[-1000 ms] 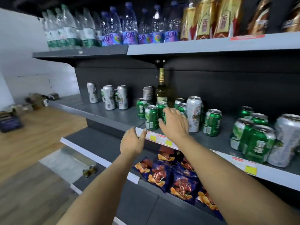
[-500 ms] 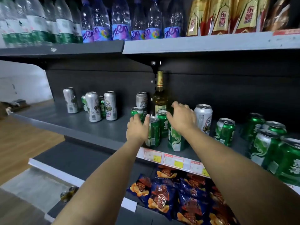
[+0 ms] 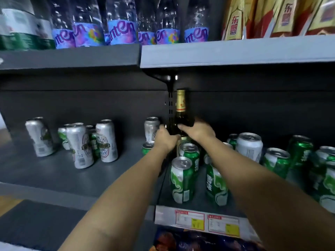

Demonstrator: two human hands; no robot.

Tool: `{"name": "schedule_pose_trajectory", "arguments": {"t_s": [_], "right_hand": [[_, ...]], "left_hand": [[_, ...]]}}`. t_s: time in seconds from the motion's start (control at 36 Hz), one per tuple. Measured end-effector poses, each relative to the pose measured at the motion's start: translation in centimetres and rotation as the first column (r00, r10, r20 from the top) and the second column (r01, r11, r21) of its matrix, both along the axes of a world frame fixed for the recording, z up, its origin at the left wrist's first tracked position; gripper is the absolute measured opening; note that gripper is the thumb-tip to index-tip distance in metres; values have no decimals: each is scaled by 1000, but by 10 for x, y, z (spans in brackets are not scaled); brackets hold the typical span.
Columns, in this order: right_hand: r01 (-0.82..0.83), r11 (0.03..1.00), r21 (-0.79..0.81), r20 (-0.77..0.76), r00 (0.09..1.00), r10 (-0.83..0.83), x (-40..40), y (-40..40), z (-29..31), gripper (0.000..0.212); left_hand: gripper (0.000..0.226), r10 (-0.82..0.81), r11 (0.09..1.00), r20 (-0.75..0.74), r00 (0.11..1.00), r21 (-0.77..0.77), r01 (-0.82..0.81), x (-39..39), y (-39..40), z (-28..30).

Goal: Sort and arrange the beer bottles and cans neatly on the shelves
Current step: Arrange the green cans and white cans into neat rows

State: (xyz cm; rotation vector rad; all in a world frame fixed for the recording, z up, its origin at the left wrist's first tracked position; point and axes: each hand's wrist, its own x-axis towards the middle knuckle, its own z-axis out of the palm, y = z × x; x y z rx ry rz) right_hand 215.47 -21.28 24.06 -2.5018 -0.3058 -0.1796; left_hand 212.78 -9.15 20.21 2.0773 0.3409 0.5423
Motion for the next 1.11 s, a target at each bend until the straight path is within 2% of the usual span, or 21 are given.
{"name": "schedule_pose_trajectory", "arguments": {"t_s": [0.14,0.19,0.31,0.36,0.5,0.67,0.75,0.97,1.11], "right_hand": [[55,987,149,-127,991,-37,24,25,-1,90],[66,973,222,-148,988,-34,31,33,-5,87],[46,946,321,-108,994,-12,40,40,-11,72],[41,951,307,-83,996,-16,39,39,-9,66],[53,941,333,-42,998,-42,38,37,-10,61],[68,913,402,-19,998,-66,24,34,-13,63],[52,896,440,21,997,-69,12,31,-9,63],[-20,768,640,80,996,-41,-19,23,4,61],[-35,703,710,101,994,-52,-47,10,8,56]], "left_hand": [[63,-219,961,-37,975,-179,209,34,6,-3],[62,-279,937,-43,959,-232,262,45,7,-7],[81,-324,910,-30,946,-284,303,59,12,-18],[83,-302,926,-35,953,-249,284,59,12,-19],[70,-246,964,-37,968,-115,241,51,10,-12],[75,-181,983,-20,983,-10,181,33,5,-6],[71,-167,986,14,986,21,166,21,0,2],[56,-150,987,188,971,84,136,-14,-16,24],[48,-150,985,223,963,122,125,-38,-30,35]]}}
